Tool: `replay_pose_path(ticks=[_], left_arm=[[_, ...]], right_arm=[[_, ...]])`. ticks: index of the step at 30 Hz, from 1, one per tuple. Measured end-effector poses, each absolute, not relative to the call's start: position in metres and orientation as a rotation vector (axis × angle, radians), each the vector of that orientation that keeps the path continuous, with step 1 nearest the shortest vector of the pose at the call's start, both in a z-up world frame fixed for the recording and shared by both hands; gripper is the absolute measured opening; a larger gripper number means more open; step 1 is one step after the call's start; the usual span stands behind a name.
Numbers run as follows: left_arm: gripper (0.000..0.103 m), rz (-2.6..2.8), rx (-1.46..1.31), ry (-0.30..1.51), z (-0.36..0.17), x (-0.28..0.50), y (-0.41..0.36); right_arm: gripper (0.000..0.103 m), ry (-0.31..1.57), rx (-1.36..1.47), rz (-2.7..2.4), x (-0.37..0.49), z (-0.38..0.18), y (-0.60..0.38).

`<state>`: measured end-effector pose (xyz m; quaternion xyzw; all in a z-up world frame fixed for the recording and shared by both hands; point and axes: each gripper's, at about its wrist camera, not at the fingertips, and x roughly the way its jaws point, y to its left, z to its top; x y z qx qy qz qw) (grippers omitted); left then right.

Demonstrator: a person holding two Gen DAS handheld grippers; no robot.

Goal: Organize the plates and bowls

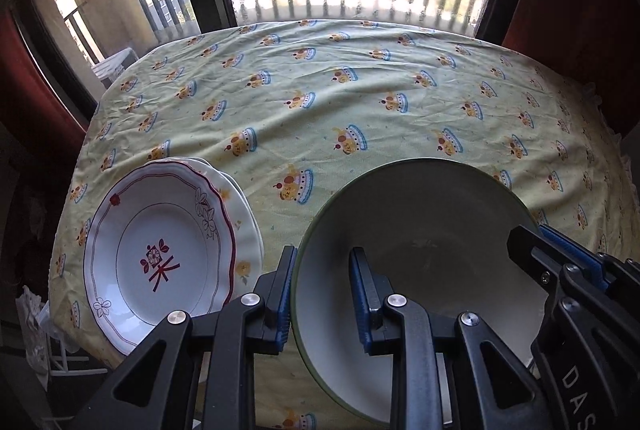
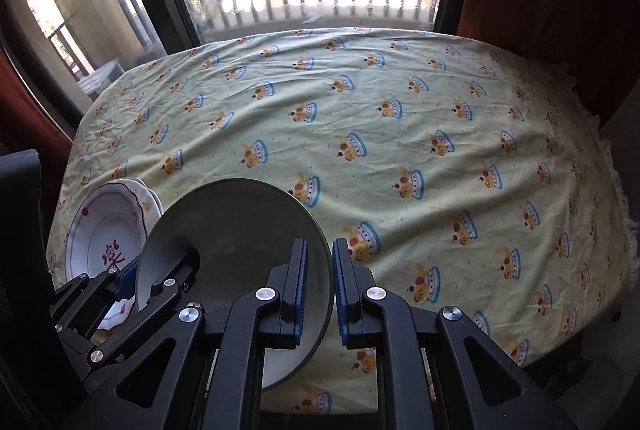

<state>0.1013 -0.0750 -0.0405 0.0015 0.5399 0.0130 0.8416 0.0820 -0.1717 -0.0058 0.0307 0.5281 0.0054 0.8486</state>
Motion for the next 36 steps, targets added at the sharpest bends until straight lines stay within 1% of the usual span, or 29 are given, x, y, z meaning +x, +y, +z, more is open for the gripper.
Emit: replay_pose_path(ticks=[8, 18, 19, 20, 25, 26, 28, 29, 30, 34, 36], left_arm=[[0.023, 0.052, 0.007, 1.168, -0.053, 0.106, -0.075], [0.024, 0.079, 0.029, 1.155, -0.054, 0.108, -0.078], [0.025, 0.079, 0.034, 1.154, -0.054, 0.108, -0.078], [0.028, 0.079, 0.039, 1.156, -0.055, 0.107, -0.079], [0.036, 0.075, 0.035, 1.190, -0.058, 0.104, -0.079], [0.038, 0.069, 0.030, 1.184, -0.057, 0.104, -0.078], [0.043, 0.057, 0.026, 1.173, -0.054, 0.102, -0.077], [0.048, 0.047, 0.020, 1.174, -0.054, 0.101, -0.077], [0.051, 0.035, 0.011, 1.177, -0.054, 0.100, -0.076], [0.055, 0.001, -0.026, 1.204, -0.059, 0.099, -0.070], [0.057, -0.004, -0.031, 1.204, -0.059, 0.099, -0.068]], right_arm=[[0.016, 1.152, 0.055, 0.033, 0.088, -0.020, -0.170], [0.016, 1.140, 0.019, 0.066, 0.095, -0.022, -0.170], [0.016, 1.136, 0.018, 0.069, 0.094, -0.021, -0.170], [0.016, 1.133, 0.021, 0.071, 0.093, -0.022, -0.171], [0.017, 1.123, 0.031, 0.065, 0.086, -0.022, -0.171], [0.020, 1.126, 0.036, 0.068, 0.086, -0.022, -0.171], [0.032, 1.129, 0.067, 0.094, 0.085, -0.022, -0.172], [0.043, 1.137, 0.078, 0.096, 0.085, -0.023, -0.172], [0.050, 1.143, 0.086, 0.089, 0.085, -0.024, -0.172], [0.056, 1.157, 0.106, 0.078, 0.082, -0.027, -0.171], [0.062, 1.164, 0.115, 0.073, 0.080, -0.028, -0.170]])
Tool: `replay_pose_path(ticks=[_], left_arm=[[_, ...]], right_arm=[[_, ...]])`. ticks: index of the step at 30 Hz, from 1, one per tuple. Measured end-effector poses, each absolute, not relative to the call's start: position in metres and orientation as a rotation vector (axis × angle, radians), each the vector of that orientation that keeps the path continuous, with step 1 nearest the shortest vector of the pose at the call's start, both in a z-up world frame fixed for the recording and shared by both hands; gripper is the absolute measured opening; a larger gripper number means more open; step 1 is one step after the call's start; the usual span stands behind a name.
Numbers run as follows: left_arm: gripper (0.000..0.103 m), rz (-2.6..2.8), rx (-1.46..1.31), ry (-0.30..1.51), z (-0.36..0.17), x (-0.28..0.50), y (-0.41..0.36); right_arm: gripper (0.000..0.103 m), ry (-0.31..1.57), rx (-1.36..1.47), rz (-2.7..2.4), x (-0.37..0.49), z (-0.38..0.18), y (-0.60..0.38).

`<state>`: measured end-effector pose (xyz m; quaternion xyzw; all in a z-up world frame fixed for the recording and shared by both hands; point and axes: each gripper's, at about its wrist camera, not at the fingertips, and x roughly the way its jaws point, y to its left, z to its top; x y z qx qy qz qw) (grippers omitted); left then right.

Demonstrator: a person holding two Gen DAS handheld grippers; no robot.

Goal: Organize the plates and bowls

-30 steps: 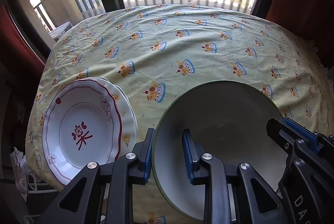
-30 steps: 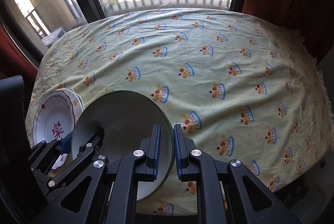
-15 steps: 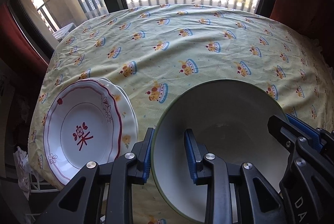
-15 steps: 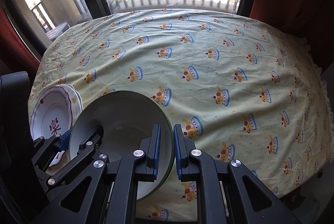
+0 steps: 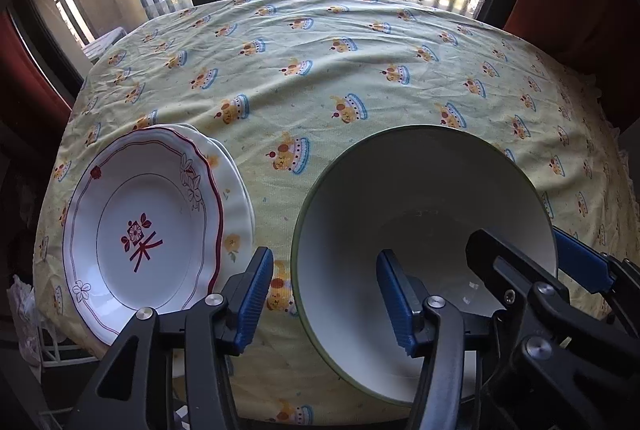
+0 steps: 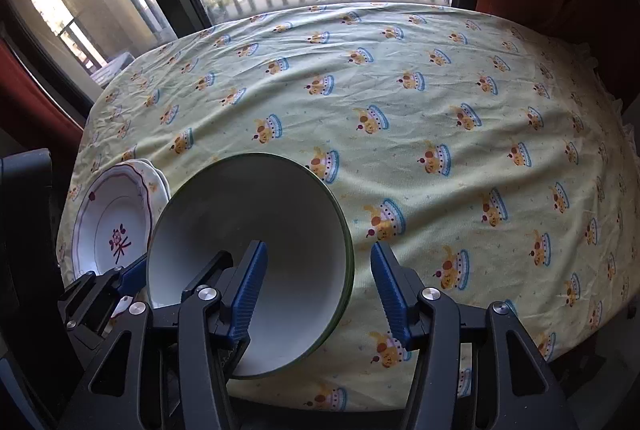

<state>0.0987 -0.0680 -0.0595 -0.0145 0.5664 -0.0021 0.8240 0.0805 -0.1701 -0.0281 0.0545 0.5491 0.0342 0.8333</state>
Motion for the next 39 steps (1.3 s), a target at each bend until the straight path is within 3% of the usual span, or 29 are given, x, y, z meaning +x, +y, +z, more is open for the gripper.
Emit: replay_pose_path(ticks=[5, 11, 16, 18, 25, 30, 39], left_arm=[[0.071, -0.060, -0.072, 1.199, -0.059, 0.101, -0.059], [0.071, -0.126, -0.073, 1.233, -0.071, 0.110, -0.052], [0.067, -0.210, -0.076, 1.272, -0.082, 0.117, -0.052], [0.061, -0.255, -0.086, 1.288, -0.086, 0.120, -0.053], [0.059, -0.367, -0.108, 1.305, -0.090, 0.127, -0.056], [0.052, -0.429, -0.109, 1.308, -0.091, 0.129, -0.061], [0.052, -0.426, -0.119, 1.335, -0.092, 0.133, -0.062]], right_arm=[[0.068, 1.161, 0.108, 0.046, 0.082, -0.026, -0.165], [0.069, 1.198, 0.114, -0.016, 0.088, -0.032, -0.160], [0.070, 1.228, 0.130, -0.084, 0.090, -0.037, -0.157], [0.070, 1.239, 0.126, -0.108, 0.091, -0.039, -0.154], [0.070, 1.268, 0.127, -0.195, 0.095, -0.042, -0.153], [0.071, 1.277, 0.140, -0.228, 0.097, -0.045, -0.156], [0.071, 1.295, 0.191, -0.195, 0.107, -0.059, -0.167]])
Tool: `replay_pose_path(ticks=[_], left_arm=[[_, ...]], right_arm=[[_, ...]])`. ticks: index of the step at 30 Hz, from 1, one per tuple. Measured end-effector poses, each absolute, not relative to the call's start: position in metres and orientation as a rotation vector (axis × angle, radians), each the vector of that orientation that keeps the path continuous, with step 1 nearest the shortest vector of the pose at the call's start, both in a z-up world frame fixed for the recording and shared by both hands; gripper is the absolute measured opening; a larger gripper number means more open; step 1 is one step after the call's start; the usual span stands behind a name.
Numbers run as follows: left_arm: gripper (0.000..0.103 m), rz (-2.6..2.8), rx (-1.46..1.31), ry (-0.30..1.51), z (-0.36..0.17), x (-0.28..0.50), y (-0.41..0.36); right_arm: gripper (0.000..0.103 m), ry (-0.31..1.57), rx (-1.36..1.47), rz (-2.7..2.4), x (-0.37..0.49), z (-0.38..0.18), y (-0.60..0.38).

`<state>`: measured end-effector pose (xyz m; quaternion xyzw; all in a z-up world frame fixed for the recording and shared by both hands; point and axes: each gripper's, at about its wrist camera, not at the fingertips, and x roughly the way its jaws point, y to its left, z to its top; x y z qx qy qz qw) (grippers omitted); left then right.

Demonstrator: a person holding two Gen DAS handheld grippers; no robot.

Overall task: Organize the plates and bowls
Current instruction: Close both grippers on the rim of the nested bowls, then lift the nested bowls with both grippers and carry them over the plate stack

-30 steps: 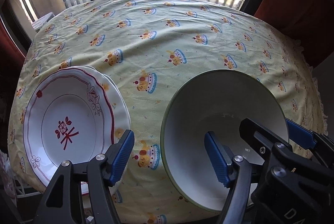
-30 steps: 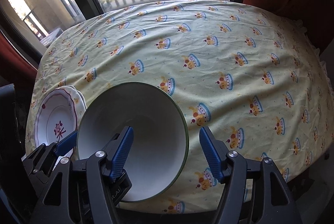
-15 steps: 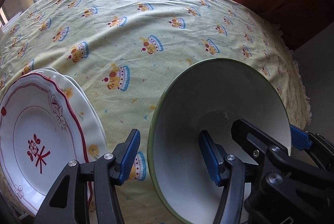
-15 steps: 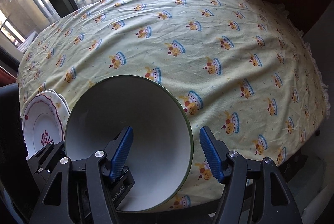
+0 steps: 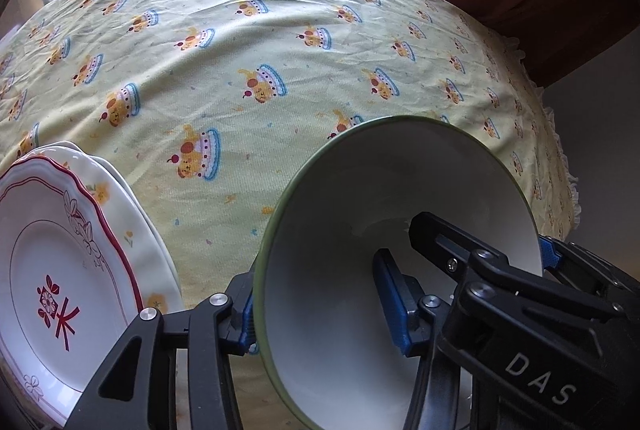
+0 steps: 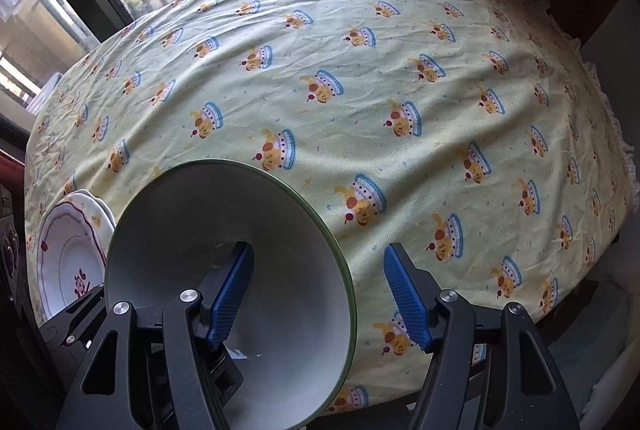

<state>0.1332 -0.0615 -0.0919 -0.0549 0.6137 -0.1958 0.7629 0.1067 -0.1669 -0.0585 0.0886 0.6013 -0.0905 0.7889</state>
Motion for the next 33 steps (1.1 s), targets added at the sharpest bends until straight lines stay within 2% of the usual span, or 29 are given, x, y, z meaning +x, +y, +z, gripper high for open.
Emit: replay_pose_path(ticks=[13, 14, 16, 17, 18, 23, 33], left_arm=[[0.057, -0.266, -0.079, 1.345, -0.088, 0.132, -0.074], [0.057, -0.260, -0.070, 1.340, -0.087, 0.131, -0.076], [0.057, -0.248, -0.042, 1.325, -0.086, 0.128, -0.080], [0.057, -0.233, -0.026, 1.321, -0.084, 0.127, -0.082], [0.058, -0.204, -0.012, 1.322, -0.084, 0.127, -0.086], [0.058, -0.135, 0.032, 1.298, -0.080, 0.123, -0.099], [0.058, -0.085, -0.056, 1.347, -0.075, 0.103, -0.105]], right_arm=[[0.070, 1.302, 0.385, 0.016, 0.118, -0.084, -0.199], [0.068, 1.305, 0.393, 0.038, 0.119, -0.085, -0.199], [0.056, 1.306, 0.391, 0.098, 0.120, -0.084, -0.197], [0.046, 1.305, 0.384, 0.124, 0.120, -0.083, -0.195], [0.043, 1.305, 0.368, 0.137, 0.120, -0.082, -0.193], [0.043, 1.306, 0.383, 0.172, 0.119, -0.083, -0.200], [0.044, 1.328, 0.360, 0.197, 0.103, -0.076, -0.213]])
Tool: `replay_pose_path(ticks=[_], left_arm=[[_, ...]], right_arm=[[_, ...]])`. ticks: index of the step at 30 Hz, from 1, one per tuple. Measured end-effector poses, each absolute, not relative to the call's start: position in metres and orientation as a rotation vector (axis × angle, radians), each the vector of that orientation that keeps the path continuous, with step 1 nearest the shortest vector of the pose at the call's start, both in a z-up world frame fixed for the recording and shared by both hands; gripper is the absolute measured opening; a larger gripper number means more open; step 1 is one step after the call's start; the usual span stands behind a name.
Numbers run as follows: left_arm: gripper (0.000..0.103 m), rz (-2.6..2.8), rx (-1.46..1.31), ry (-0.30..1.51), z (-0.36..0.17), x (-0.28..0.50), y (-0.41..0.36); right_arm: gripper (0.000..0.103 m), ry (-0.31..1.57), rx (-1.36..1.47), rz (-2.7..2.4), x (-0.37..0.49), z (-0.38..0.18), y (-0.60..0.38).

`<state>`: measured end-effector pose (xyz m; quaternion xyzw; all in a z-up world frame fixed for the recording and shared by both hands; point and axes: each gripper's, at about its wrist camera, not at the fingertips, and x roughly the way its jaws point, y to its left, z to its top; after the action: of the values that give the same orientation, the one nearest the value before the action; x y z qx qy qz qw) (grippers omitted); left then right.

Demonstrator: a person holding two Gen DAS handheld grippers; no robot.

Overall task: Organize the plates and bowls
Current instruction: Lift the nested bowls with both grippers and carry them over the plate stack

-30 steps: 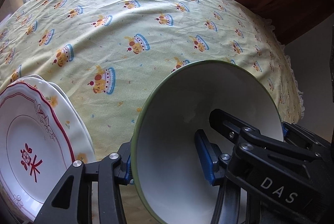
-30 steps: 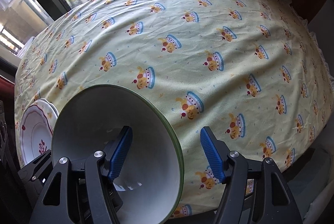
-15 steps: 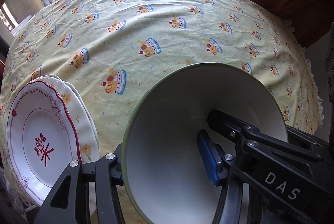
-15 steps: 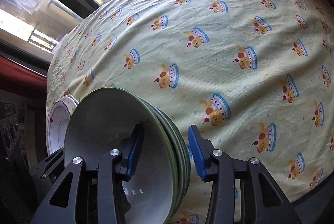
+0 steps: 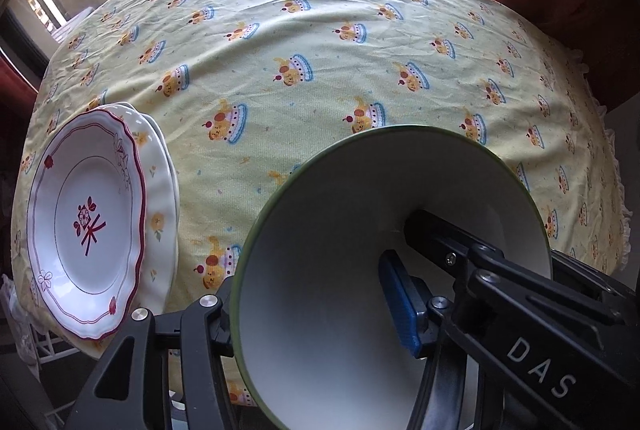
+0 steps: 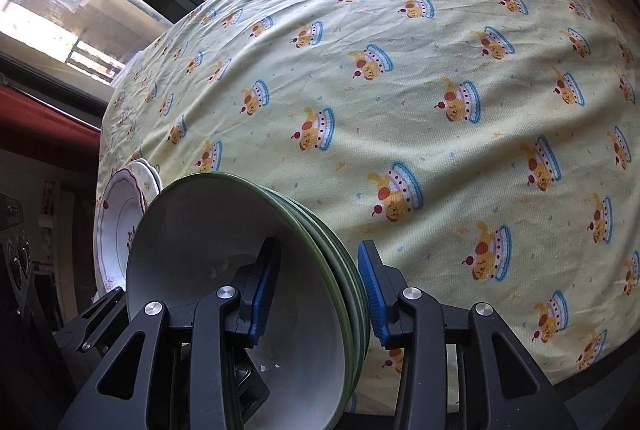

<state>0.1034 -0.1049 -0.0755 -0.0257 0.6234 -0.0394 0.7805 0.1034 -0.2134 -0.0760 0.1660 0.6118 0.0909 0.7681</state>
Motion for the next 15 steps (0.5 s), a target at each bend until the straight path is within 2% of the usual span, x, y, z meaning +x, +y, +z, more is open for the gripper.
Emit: replay_pose_path(ticks=[15], left_arm=[[0.058, -0.074, -0.096, 1.262, -0.038, 0.098, -0.085]], right_arm=[[0.044, 1.239, 0.321, 0.199, 0.095, -0.030, -0.201]])
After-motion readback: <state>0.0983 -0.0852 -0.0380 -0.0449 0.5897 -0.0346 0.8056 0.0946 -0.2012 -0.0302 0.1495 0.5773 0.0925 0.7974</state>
